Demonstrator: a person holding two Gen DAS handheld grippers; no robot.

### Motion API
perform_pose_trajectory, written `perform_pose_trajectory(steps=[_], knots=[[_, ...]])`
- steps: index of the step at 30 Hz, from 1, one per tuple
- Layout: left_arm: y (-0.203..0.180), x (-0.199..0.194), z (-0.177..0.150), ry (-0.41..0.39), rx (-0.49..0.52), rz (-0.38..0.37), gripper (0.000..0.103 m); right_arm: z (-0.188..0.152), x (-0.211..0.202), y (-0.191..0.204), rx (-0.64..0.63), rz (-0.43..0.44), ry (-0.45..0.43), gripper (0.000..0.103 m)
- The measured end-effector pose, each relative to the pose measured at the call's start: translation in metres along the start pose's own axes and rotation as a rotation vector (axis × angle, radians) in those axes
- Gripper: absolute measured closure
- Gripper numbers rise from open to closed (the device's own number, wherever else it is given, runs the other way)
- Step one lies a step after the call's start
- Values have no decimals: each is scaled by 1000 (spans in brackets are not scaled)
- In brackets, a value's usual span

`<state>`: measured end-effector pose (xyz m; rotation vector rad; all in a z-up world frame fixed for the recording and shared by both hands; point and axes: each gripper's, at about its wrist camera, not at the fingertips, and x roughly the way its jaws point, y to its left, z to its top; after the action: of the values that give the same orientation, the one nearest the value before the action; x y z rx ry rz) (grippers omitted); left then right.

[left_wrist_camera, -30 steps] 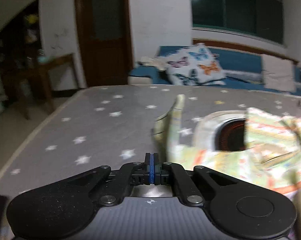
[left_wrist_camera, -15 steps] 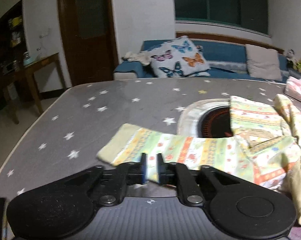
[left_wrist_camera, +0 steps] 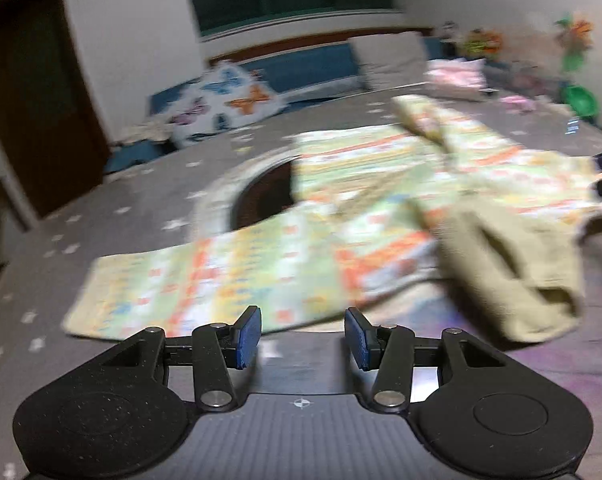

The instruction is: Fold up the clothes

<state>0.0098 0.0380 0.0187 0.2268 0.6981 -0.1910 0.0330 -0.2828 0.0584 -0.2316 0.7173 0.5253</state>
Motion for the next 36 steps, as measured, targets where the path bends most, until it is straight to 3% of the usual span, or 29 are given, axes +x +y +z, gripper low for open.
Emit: perform_pose_trajectory(steps=[3, 6, 12, 15, 16, 18, 23, 25, 30, 32, 34, 36], knots=[[-11, -8, 6, -16, -17, -108, 52, 2, 8, 23, -84, 15, 11, 45], [-21, -12, 14, -17, -43, -209, 50, 8, 13, 27, -80, 15, 4, 45], [-39, 8, 19, 76, -86, -265, 53, 15, 18, 19, -50, 19, -16, 45], [-46, 16, 18, 99, -90, -298, 88, 18, 21, 20, -55, 22, -24, 45], [-47, 16, 19, 106, -93, -308, 95, 19, 22, 20, -55, 23, -28, 45], [-46, 10, 22, 102, -96, -324, 96, 21, 22, 20, -53, 24, -34, 45], [-22, -34, 45, 65, -177, -441, 97, 29, 19, 19, -71, 24, -54, 45], [-22, -47, 53, 55, -144, -434, 94, 33, 20, 21, -74, 35, -61, 44], [-31, -35, 47, 160, -35, -423, 92, 30, 38, 27, -75, 77, -22, 44], [-29, -37, 46, 166, -11, -428, 86, 27, 44, 29, -79, 95, 4, 44], [-23, -41, 47, 142, 15, -413, 68, 22, 48, 32, -88, 108, 32, 44], [-15, -43, 52, 117, 24, -391, 67, 18, 50, 33, -92, 120, 55, 44]])
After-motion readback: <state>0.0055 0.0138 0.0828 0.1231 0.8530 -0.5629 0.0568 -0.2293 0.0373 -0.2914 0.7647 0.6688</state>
